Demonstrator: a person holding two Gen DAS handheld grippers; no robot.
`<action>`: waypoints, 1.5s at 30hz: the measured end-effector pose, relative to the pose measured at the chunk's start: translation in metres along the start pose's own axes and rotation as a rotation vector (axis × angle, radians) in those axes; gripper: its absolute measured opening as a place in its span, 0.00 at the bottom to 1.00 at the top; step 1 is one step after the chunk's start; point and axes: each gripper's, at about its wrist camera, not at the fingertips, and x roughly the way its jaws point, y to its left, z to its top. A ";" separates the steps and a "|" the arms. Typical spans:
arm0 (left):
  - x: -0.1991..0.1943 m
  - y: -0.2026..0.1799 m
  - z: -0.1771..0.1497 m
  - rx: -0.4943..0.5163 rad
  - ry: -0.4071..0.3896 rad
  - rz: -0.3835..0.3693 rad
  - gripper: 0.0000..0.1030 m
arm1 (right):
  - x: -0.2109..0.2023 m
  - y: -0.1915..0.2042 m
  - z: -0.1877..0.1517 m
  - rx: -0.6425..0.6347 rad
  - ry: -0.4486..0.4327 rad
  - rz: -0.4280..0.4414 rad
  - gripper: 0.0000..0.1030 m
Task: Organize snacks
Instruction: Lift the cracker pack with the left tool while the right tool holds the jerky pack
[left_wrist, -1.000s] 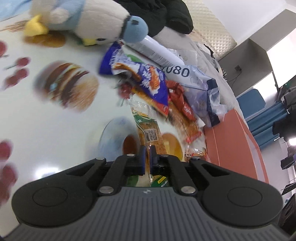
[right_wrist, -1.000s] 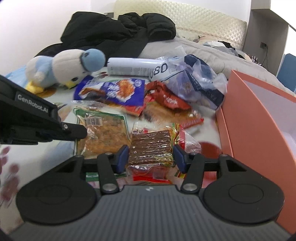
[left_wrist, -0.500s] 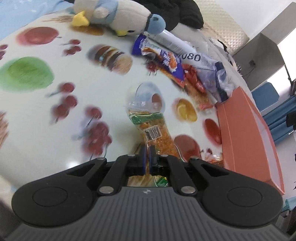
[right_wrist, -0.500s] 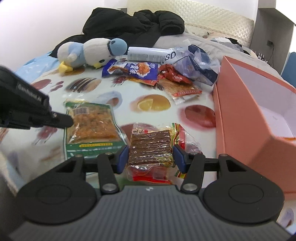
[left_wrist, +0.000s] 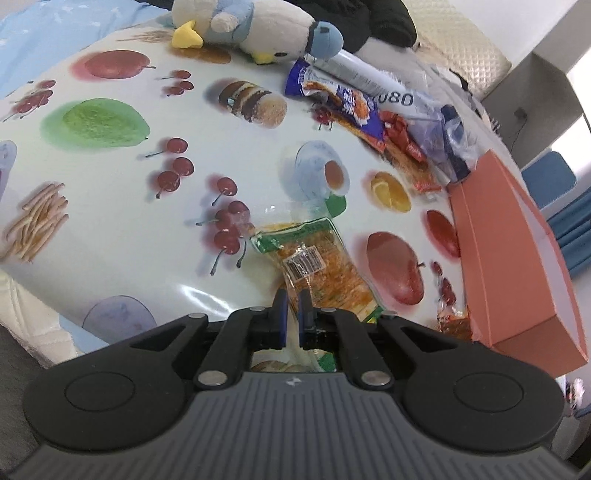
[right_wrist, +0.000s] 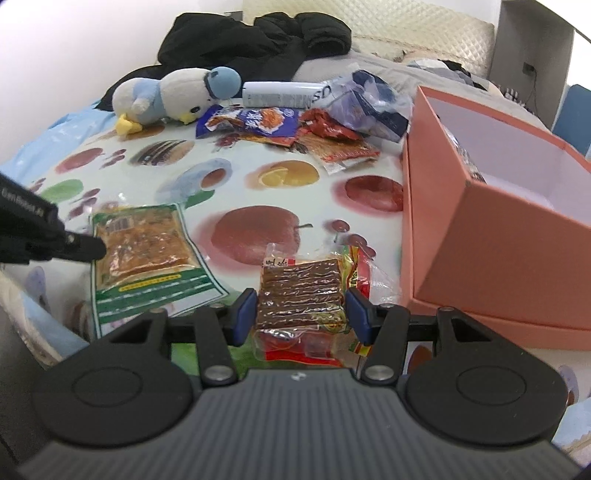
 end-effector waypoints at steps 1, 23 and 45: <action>0.001 -0.002 0.000 0.021 0.012 0.012 0.05 | 0.001 -0.002 -0.001 0.006 0.000 0.004 0.55; -0.009 -0.043 0.031 0.572 0.095 0.033 0.92 | 0.013 -0.024 -0.007 0.075 -0.029 0.112 0.85; 0.059 -0.046 0.020 0.776 0.204 0.013 0.94 | 0.018 -0.015 -0.010 0.011 0.013 0.100 0.61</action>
